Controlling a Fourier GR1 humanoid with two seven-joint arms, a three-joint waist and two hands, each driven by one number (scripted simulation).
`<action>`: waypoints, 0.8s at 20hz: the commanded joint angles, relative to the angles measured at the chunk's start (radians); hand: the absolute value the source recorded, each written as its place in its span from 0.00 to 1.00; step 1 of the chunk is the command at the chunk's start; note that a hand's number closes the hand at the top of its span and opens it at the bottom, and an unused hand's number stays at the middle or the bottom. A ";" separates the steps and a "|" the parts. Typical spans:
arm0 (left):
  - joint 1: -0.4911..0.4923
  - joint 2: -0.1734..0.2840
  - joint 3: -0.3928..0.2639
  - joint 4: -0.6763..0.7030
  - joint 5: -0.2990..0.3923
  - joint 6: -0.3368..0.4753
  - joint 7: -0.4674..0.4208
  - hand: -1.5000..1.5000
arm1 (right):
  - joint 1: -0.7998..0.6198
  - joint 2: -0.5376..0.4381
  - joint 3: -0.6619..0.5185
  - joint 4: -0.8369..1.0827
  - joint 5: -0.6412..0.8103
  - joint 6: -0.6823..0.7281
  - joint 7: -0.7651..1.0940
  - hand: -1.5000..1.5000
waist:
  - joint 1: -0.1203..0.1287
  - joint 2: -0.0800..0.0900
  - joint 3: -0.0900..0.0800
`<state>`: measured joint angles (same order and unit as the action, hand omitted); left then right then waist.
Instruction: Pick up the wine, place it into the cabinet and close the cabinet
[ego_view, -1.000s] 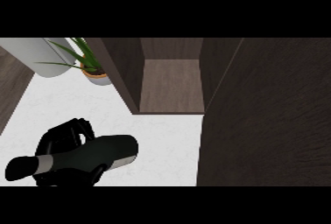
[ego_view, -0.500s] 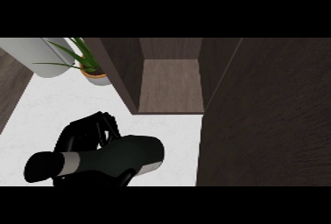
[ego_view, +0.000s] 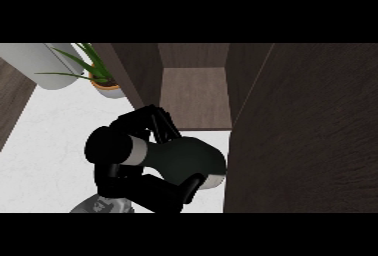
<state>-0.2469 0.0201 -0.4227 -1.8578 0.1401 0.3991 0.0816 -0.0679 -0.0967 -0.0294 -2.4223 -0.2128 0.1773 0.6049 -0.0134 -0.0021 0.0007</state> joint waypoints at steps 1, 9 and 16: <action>-0.091 -0.019 -0.001 0.069 -0.012 0.056 0.008 1.00 | -0.008 -0.006 -0.033 -0.099 -0.115 -0.013 0.051 0.00 | 0.004 0.001 -0.001; -0.226 -0.020 -0.052 0.148 -0.051 0.219 0.065 1.00 | 0.047 -0.004 -0.016 -0.196 -0.136 -0.013 0.106 0.00 | -0.003 -0.001 -0.001; -0.320 -0.020 -0.065 0.261 -0.064 0.277 0.022 1.00 | 0.062 -0.004 -0.009 -0.164 -0.119 0.014 0.068 0.00 | -0.002 0.000 -0.001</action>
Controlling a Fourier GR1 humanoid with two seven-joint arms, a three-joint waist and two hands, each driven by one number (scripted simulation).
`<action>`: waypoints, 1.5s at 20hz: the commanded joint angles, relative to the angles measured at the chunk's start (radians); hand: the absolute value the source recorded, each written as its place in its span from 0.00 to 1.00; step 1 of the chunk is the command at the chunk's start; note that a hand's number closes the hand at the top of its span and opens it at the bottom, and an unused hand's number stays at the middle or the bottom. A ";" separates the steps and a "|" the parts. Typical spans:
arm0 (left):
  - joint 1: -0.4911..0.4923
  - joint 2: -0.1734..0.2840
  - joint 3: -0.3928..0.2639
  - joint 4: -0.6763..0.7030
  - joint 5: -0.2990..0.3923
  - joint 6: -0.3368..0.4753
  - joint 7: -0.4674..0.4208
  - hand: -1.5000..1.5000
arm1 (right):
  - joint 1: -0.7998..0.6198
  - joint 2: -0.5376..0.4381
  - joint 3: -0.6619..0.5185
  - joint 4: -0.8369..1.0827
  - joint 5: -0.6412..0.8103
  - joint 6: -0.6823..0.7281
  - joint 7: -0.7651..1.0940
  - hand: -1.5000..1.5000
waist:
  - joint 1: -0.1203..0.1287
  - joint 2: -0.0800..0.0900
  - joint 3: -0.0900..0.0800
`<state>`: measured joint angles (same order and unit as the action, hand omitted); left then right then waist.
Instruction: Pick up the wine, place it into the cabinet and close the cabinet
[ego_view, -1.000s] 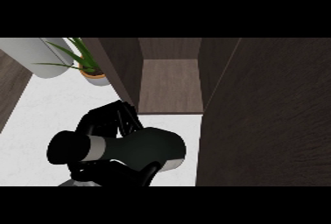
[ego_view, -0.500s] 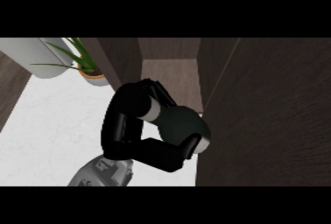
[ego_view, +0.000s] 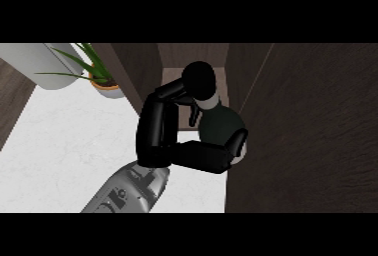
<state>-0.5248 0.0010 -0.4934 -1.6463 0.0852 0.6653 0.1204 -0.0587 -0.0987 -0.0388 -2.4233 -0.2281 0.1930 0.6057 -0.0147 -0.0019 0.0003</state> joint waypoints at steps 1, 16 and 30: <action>-0.001 -0.001 -0.029 0.043 0.003 0.026 -0.047 1.00 | 0.018 -0.012 -0.034 -0.154 -0.126 -0.014 0.073 0.00 | 0.001 0.000 0.000; -0.027 -0.001 -0.026 0.270 0.226 0.077 -0.304 1.00 | 0.022 -0.028 -0.038 -0.180 -0.147 -0.005 0.098 0.00 | -0.008 0.001 0.000; -0.038 0.009 0.076 0.463 0.194 0.020 -0.451 1.00 | -0.001 -0.019 -0.015 -0.105 -0.084 -0.016 0.061 0.00 | 0.005 0.001 0.000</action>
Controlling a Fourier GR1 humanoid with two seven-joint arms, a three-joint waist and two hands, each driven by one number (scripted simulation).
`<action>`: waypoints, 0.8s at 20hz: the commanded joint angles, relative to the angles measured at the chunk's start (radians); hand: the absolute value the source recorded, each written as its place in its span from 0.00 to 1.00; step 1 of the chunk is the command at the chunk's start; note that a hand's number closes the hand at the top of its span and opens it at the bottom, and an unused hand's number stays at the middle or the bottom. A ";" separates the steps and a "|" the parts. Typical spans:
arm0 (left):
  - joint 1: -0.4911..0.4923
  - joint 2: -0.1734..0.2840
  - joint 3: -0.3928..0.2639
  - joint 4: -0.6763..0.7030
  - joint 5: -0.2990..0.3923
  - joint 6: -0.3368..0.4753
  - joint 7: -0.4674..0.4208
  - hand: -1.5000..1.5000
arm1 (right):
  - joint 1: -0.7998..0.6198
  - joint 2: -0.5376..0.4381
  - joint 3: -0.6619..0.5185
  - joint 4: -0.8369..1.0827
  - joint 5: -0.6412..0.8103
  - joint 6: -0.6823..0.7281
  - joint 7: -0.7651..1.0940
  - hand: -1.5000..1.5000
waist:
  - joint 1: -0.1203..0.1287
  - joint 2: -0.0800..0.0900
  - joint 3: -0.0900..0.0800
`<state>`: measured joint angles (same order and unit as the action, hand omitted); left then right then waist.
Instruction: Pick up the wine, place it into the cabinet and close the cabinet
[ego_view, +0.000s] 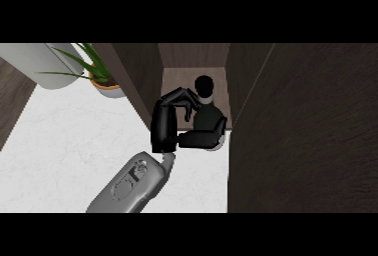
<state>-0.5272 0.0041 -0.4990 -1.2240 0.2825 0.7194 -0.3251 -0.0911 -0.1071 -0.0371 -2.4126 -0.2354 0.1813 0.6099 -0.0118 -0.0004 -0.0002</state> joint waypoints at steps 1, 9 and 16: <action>0.045 0.009 0.047 0.007 -0.010 -0.041 -0.046 1.00 | -0.018 -0.036 -0.064 -0.146 -0.111 -0.029 0.100 0.00 | 0.004 -0.001 0.000; -0.035 -0.004 0.143 0.145 0.051 -0.096 -0.109 1.00 | -0.024 -0.016 -0.027 -0.134 -0.096 -0.042 0.104 0.00 | 0.001 0.000 0.000; -0.144 0.016 0.240 0.270 0.086 -0.228 -0.064 1.00 | -0.038 0.003 -0.012 -0.070 -0.065 -0.039 0.044 0.00 | 0.002 0.002 0.000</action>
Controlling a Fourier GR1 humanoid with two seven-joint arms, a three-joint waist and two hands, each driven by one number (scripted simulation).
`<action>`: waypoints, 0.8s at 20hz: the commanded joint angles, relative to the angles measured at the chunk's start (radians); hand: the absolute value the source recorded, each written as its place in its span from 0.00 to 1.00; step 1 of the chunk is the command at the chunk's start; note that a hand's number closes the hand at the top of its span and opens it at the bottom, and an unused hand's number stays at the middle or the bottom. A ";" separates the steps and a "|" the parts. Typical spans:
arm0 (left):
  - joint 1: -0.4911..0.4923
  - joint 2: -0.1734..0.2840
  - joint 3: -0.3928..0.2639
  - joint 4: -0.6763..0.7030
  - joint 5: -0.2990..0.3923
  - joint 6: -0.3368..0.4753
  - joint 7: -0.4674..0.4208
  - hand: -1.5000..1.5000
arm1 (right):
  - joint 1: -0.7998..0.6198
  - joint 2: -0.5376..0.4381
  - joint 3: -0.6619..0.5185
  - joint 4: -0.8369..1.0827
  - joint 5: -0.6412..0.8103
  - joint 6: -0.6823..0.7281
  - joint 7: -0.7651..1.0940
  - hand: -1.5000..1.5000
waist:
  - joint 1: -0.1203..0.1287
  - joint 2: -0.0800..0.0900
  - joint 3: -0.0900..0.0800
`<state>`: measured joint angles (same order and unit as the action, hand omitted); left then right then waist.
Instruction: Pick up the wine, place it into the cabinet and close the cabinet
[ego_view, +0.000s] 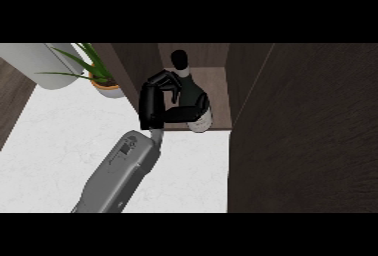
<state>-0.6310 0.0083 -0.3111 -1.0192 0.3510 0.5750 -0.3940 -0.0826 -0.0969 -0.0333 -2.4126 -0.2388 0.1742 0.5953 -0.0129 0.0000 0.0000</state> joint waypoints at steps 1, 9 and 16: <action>-0.057 -0.008 0.012 0.086 0.039 -0.023 -0.011 1.00 | 0.061 0.017 0.029 -0.084 -0.036 0.021 -0.011 0.00 | -0.003 0.001 0.000; -0.161 -0.008 0.082 0.310 0.058 -0.088 -0.069 1.00 | 0.069 -0.001 -0.015 -0.105 -0.104 0.026 0.013 0.00 | -0.012 0.004 0.000; -0.267 0.004 0.130 0.420 0.050 -0.040 -0.166 1.00 | 0.035 0.003 -0.014 -0.077 -0.090 0.015 0.016 0.00 | -0.009 0.004 0.000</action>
<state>-0.8629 0.0027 -0.2148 -0.6566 0.4229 0.5474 -0.4991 -0.0583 -0.1002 -0.0362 -2.4070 -0.2484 0.2032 0.5762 -0.0265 0.0040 -0.0002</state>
